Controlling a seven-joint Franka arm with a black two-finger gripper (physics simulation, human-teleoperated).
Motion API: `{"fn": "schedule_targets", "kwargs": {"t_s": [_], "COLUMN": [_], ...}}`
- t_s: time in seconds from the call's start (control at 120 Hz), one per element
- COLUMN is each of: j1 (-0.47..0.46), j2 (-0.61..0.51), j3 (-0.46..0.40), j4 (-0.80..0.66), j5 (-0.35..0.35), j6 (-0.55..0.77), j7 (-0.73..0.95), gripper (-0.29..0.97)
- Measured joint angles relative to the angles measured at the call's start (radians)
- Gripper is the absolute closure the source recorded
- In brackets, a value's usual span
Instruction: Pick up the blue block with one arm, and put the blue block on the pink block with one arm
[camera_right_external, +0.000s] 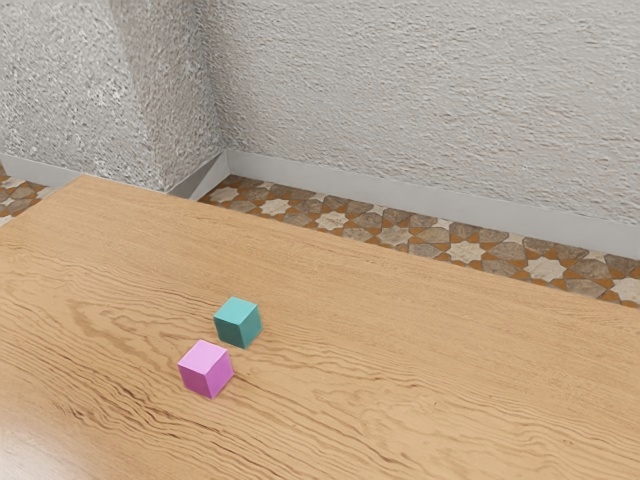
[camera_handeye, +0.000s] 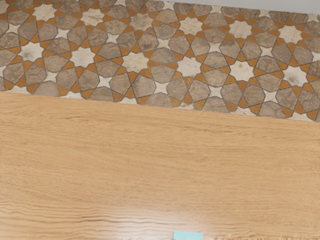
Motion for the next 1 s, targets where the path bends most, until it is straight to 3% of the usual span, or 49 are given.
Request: {"fn": "schedule_targets", "kwargs": {"t_s": [0.183,0.308,0.383,0.5,0.583,0.642,0.733,0.783,1.0], "j1": [0.03,0.065,0.018,-0.178,-0.221,-0.228,-0.045,0.01,0.04], "j2": [0.016,0.025,-0.081,-0.316,-0.359,-0.36,-0.322,-0.273,0.061], "j3": [0.006,0.005,0.002,0.02,0.056,0.064,-0.065,-0.104,-0.128], "j4": [-0.03,-0.159,-0.35,-0.734,-0.954,-1.026,-1.106,-1.12,-1.107], "j5": [-0.001,0.002,0.012,0.057,0.076,0.091,0.101,0.095,0.042], "j6": [-0.001,0.0,0.025,0.088,0.185,0.26,0.398,0.469,0.73], "j7": [0.008,0.017,0.017,-0.008,-0.021,-0.027,-0.027,-0.026,-0.011], "gripper": [0.02,0.02,0.02,0.02,0.02,0.02,0.02,0.02,0.02]}}
